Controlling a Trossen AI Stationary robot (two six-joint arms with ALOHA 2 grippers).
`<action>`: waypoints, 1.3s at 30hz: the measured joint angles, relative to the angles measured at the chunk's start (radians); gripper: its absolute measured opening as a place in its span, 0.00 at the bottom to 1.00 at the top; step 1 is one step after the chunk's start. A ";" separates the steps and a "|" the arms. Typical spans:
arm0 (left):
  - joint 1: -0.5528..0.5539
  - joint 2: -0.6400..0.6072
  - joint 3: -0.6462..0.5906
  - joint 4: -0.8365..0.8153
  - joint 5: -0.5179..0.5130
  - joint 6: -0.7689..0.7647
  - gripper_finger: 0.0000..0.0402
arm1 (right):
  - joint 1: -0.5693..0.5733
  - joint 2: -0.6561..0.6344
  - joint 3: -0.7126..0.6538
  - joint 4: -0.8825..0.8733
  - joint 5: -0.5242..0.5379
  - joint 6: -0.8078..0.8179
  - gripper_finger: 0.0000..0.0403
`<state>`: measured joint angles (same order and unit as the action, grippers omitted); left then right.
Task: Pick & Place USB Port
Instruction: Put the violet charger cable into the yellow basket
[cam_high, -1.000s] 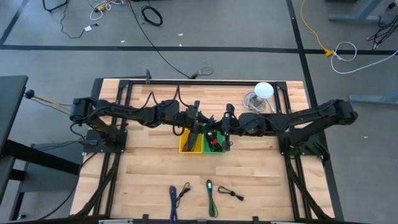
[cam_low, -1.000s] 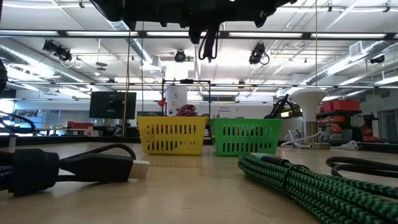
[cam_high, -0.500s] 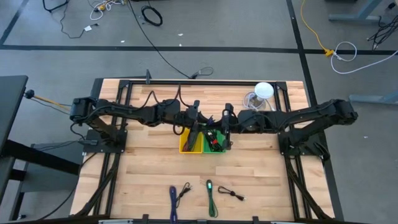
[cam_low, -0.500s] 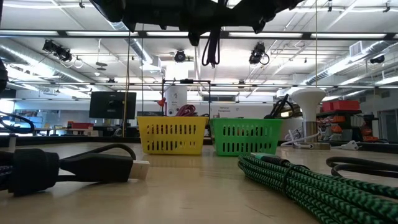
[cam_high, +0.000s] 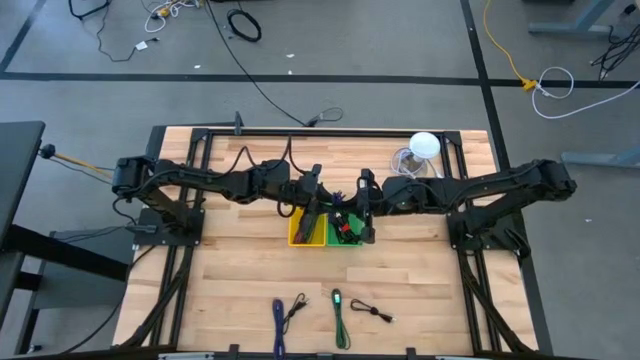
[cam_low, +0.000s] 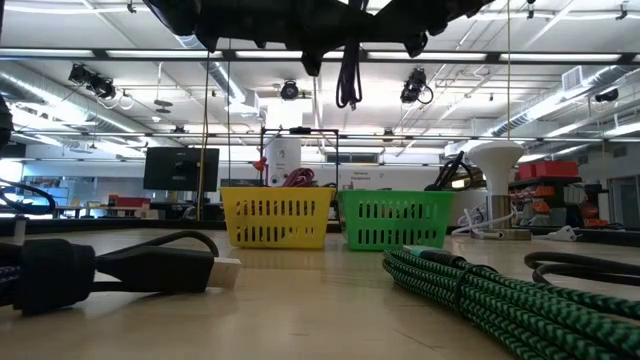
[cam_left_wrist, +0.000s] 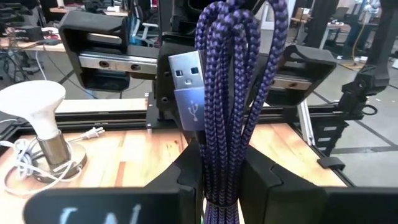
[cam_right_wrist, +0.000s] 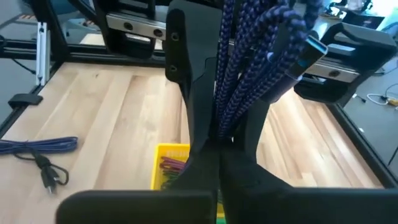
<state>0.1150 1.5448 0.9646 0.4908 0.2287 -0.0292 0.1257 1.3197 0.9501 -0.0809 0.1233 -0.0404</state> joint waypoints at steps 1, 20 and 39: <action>0.000 0.000 0.000 0.000 0.001 0.000 0.16 | 0.000 0.000 0.000 -0.006 -0.002 0.003 0.05; 0.008 -0.055 0.003 -0.200 -0.124 -0.040 0.04 | 0.003 0.005 -0.005 -0.196 0.030 0.108 0.33; -0.075 -0.055 0.003 -0.509 -0.400 -0.359 0.04 | 0.003 0.003 -0.004 -0.236 0.096 0.112 0.27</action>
<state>0.0405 1.4899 0.9676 -0.0179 -0.1716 -0.3881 0.1284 1.3231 0.9463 -0.3168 0.2191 0.0711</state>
